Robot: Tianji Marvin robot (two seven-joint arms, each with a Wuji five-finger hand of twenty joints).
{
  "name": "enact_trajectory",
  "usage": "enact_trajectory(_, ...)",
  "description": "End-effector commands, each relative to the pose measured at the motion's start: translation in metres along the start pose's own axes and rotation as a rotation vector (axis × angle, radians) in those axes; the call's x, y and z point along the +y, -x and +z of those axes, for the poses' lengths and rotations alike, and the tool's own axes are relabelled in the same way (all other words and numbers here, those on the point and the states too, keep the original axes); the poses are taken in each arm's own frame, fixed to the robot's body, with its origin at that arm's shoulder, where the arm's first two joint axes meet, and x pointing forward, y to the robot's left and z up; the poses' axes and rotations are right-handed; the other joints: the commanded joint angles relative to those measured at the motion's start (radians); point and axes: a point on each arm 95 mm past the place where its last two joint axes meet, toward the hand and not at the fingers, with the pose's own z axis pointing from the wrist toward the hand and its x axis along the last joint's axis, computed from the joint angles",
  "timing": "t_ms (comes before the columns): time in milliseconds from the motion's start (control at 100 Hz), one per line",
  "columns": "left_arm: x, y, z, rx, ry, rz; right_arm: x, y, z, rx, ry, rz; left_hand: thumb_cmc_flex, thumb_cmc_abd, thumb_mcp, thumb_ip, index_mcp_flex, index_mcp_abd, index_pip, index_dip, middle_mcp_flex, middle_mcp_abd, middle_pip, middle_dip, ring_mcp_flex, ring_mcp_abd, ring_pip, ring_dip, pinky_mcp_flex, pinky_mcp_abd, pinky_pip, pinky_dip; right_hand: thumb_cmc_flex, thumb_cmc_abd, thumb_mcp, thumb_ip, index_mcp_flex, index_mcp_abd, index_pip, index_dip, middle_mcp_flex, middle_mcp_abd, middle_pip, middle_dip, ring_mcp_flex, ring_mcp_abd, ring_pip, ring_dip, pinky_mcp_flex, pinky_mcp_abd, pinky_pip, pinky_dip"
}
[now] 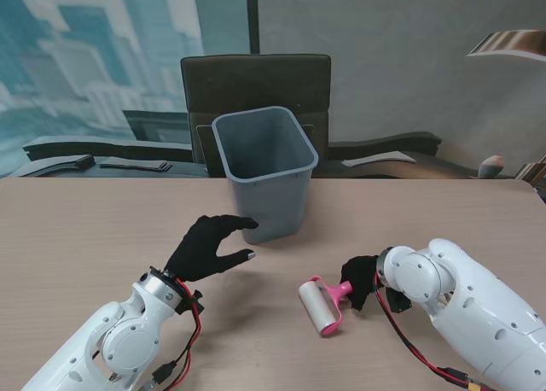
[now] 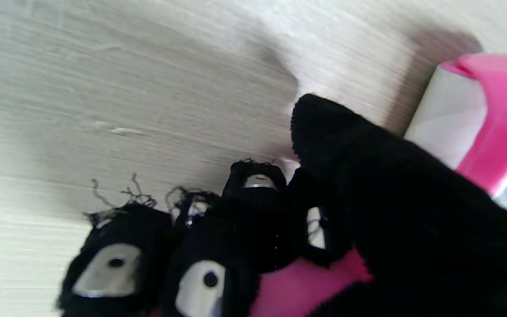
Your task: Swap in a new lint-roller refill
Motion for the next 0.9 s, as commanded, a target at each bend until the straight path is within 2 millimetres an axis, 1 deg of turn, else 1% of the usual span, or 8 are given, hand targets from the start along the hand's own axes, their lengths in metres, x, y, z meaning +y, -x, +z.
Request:
enact_trajectory(0,0.002,0.0,0.0,-0.002,0.015,-0.005,-0.005,0.007,-0.001,-0.028,-0.035,-0.011,0.004,0.039,0.021,0.013,0.011,-0.003,0.008,0.01,0.018,-0.023,0.008,0.012,0.022,-0.024,0.022,0.011,0.002,-0.015,-0.008,0.007,0.009,0.031,0.048,-0.005,0.056,-0.004,0.102,0.037,0.188,0.145,0.202,0.088,-0.045,-0.221,0.175,0.099,0.039,-0.037,0.215,0.04)
enact_trajectory(310,0.003,0.0,-0.001,-0.003,0.019,-0.003,-0.011,0.031,-0.008,-0.152,-0.046,-0.07,0.007,0.043,0.017,0.013,0.011,-0.002,0.011,0.012,0.02,-0.023,0.01,0.015,0.023,-0.024,0.024,0.013,0.003,-0.014,-0.006,0.008,0.011,0.036,0.036,-0.011,0.049,-0.004,0.098,0.046,0.177,0.144,0.194,0.097,-0.045,-0.218,0.172,0.09,0.037,-0.034,0.205,0.034)
enact_trajectory(700,0.004,0.002,-0.001,-0.006,0.028,-0.003,-0.023,0.076,-0.033,-0.378,-0.049,-0.164,0.01,0.045,0.013,0.014,0.017,-0.001,0.015,0.013,0.023,-0.023,0.011,0.016,0.026,-0.022,0.026,0.015,0.004,-0.012,-0.005,0.009,0.017,0.036,0.035,-0.017,0.046,-0.003,0.096,0.052,0.17,0.149,0.189,0.107,-0.046,-0.209,0.174,0.079,0.035,-0.024,0.195,0.027)
enact_trajectory(790,0.004,0.003,-0.001,-0.007,0.029,-0.003,-0.024,0.08,-0.037,-0.407,-0.034,-0.167,0.008,0.046,0.012,0.014,0.02,0.0,0.019,0.015,0.026,-0.023,0.011,0.017,0.027,-0.021,0.027,0.015,0.004,-0.012,-0.005,0.009,0.017,0.035,0.036,-0.017,0.046,-0.002,0.096,0.053,0.169,0.151,0.188,0.108,-0.046,-0.208,0.175,0.077,0.034,-0.021,0.193,0.025)
enact_trajectory(890,0.004,0.003,-0.001,-0.01,0.029,-0.006,-0.022,0.077,-0.039,-0.403,-0.017,-0.172,0.008,0.048,0.011,0.014,0.02,-0.001,0.021,0.017,0.027,-0.023,0.012,0.017,0.027,-0.021,0.027,0.016,0.004,-0.013,-0.004,0.01,0.018,0.034,0.037,-0.017,0.046,-0.002,0.095,0.054,0.169,0.151,0.188,0.109,-0.046,-0.207,0.175,0.076,0.035,-0.017,0.193,0.024)
